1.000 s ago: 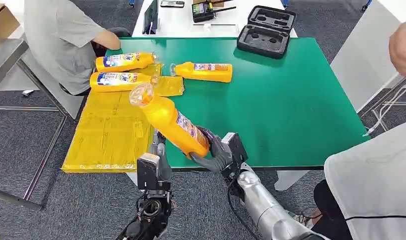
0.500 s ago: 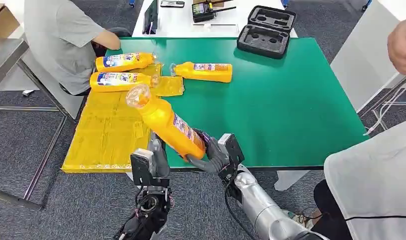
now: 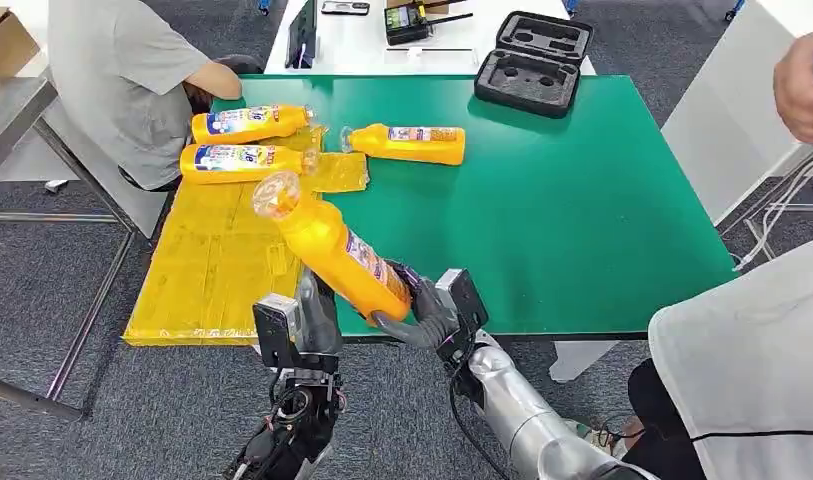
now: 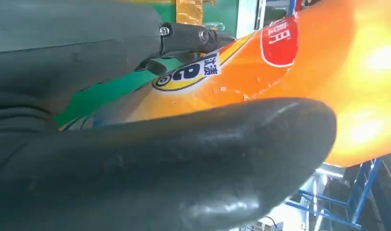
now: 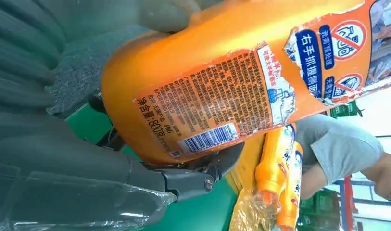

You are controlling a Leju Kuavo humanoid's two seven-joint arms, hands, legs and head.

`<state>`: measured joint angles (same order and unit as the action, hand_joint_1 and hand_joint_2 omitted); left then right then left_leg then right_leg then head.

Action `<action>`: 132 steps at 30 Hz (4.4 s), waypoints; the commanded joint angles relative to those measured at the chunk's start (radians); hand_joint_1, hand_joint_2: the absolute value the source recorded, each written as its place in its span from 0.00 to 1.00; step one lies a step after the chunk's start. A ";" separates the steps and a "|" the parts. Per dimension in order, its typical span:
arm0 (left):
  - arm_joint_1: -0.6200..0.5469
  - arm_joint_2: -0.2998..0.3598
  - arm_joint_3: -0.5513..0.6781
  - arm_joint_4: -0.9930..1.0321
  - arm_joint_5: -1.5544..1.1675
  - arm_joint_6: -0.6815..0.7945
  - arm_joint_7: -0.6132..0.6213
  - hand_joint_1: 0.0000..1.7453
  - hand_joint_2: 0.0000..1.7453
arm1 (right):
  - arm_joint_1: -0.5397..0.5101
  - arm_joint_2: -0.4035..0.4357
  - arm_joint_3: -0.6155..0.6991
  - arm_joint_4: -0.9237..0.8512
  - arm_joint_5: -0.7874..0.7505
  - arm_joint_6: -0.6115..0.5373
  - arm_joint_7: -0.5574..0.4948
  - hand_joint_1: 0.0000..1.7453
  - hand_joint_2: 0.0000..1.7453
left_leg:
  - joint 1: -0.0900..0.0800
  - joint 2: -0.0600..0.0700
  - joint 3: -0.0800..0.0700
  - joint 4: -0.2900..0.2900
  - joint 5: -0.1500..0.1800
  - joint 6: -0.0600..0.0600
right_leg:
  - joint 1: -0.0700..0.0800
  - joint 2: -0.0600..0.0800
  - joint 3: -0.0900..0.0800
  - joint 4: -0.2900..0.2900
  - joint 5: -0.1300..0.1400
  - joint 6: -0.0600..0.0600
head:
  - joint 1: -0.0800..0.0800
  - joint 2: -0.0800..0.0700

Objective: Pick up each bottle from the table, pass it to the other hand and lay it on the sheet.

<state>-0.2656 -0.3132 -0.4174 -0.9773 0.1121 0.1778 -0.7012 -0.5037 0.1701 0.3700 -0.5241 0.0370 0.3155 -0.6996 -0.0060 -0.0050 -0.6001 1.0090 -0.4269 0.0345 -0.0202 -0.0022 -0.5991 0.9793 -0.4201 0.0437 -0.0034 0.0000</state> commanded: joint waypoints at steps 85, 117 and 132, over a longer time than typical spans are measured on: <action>-0.050 -0.036 0.029 0.060 0.039 -0.084 0.003 0.00 0.00 | -0.091 -0.007 0.052 0.110 0.014 0.051 0.001 1.00 1.00 | 0.001 0.001 0.003 0.001 -0.002 -0.002 | 0.001 0.000 0.003 0.001 -0.001 -0.002 | 0.000 0.000; -0.041 -0.036 0.042 0.039 0.005 -0.078 0.003 0.00 1.00 | -0.074 -0.001 0.063 0.100 0.012 0.065 0.001 1.00 1.00 | 0.002 0.001 0.004 0.001 -0.002 -0.002 | 0.002 0.000 0.004 0.000 -0.002 -0.002 | 0.000 0.000; -0.023 -0.036 0.015 0.012 -0.017 -0.048 0.003 0.00 0.00 | -0.076 -0.007 0.054 0.104 0.009 0.022 0.017 1.00 1.00 | 0.001 0.000 0.003 0.001 -0.002 -0.002 | 0.001 0.000 0.003 0.000 -0.002 -0.002 | 0.000 0.000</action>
<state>-0.2891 -0.3223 -0.3891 -0.9678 0.0958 0.1278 -0.7015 -0.5394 0.1705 0.4051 -0.4723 0.0423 0.3502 -0.6889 -0.0060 -0.0049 -0.5998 1.0090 -0.4268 0.0345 -0.0202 -0.0021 -0.5990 0.9794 -0.4201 0.0437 -0.0034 0.0000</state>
